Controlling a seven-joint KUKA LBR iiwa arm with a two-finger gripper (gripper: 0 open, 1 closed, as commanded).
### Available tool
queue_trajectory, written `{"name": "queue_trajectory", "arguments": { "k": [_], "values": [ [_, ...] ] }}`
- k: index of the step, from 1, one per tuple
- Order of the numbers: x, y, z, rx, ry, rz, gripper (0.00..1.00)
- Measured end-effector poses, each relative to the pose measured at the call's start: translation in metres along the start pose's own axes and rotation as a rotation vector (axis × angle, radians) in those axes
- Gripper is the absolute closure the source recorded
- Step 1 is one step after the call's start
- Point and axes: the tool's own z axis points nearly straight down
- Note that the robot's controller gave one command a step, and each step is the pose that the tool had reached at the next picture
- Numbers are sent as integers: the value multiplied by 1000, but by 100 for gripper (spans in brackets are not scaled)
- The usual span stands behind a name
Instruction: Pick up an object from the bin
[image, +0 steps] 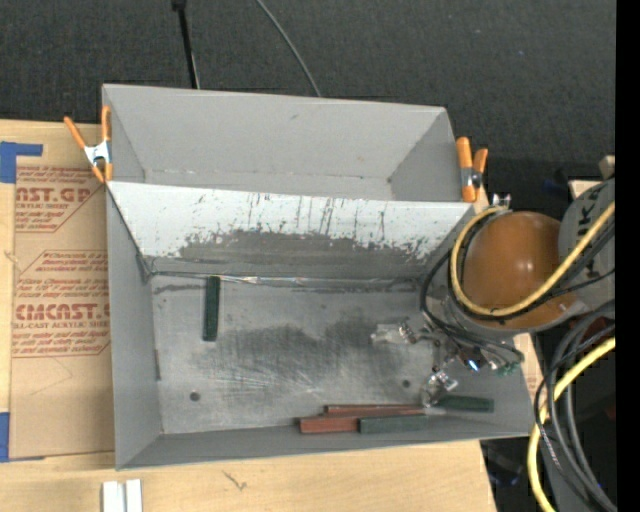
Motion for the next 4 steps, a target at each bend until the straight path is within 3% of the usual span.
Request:
{"name": "queue_trajectory", "arguments": {
  "k": [1, 2, 3, 4],
  "values": [
    [17, -32, 5, 1, -1, 66, 0],
    [-4, 32, 7, -13, 22, 12, 100],
    [-4, 32, 7, -13, 22, 12, 100],
    [-9, 20, -110, -12, 24, 51, 100]
  ]
}}
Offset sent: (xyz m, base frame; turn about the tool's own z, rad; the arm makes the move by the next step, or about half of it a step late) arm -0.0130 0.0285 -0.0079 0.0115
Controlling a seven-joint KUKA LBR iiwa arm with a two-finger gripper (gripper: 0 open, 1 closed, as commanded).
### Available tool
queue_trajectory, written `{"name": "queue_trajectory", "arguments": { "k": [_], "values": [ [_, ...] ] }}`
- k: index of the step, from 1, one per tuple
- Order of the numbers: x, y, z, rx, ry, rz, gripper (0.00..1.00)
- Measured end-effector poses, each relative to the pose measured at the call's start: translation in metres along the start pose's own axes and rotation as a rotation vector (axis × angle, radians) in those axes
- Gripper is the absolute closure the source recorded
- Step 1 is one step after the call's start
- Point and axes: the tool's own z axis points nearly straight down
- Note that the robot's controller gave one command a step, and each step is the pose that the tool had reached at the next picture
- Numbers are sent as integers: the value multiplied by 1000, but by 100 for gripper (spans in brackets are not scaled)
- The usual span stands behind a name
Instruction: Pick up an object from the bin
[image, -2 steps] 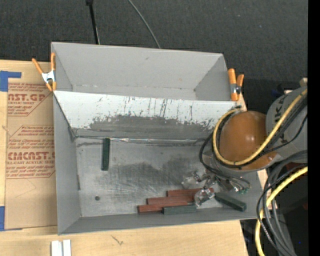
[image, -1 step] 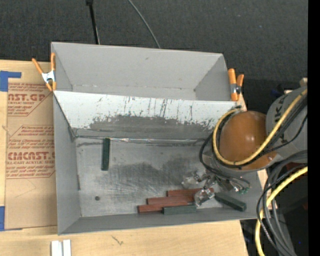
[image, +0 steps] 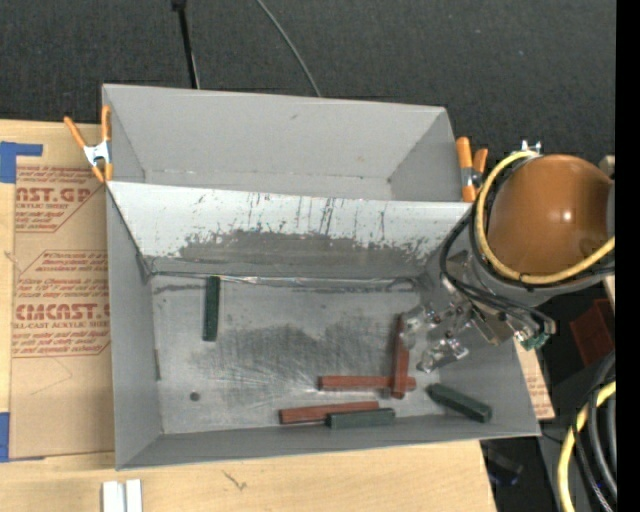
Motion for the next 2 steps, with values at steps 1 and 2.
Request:
{"name": "queue_trajectory", "arguments": {
  "k": [1, 2],
  "values": [
    [0, 0, 0, 0, 0, 0, 0],
    [0, 0, 0, 0, 0, 0, 0]
  ]
}}
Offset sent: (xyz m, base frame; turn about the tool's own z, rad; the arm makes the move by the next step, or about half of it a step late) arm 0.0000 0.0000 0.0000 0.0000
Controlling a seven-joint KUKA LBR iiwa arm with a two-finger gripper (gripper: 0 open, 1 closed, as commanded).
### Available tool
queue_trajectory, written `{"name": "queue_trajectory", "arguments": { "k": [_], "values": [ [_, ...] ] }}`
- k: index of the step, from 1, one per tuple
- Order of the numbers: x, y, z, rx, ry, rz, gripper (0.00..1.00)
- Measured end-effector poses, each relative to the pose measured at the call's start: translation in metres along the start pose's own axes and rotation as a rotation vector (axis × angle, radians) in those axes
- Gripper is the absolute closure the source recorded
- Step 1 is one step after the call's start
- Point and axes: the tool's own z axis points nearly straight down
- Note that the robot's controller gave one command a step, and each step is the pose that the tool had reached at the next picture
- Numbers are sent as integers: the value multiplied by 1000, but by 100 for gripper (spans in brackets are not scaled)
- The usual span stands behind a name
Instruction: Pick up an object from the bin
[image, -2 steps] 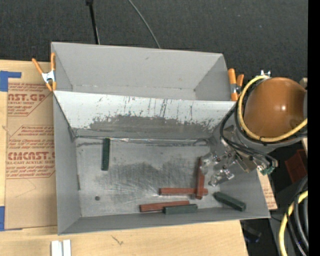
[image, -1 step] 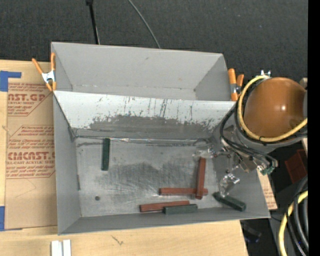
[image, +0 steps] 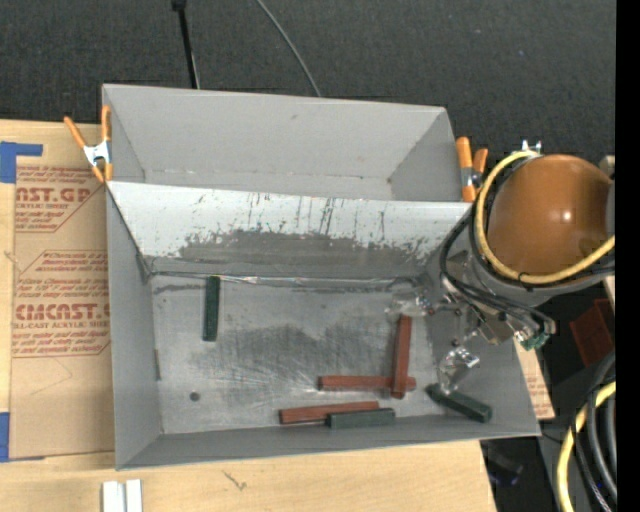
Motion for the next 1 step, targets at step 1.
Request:
{"name": "queue_trajectory", "arguments": {
  "k": [1],
  "values": [
    [-6, -2, 56, 4, -5, -60, 0]
  ]
}}
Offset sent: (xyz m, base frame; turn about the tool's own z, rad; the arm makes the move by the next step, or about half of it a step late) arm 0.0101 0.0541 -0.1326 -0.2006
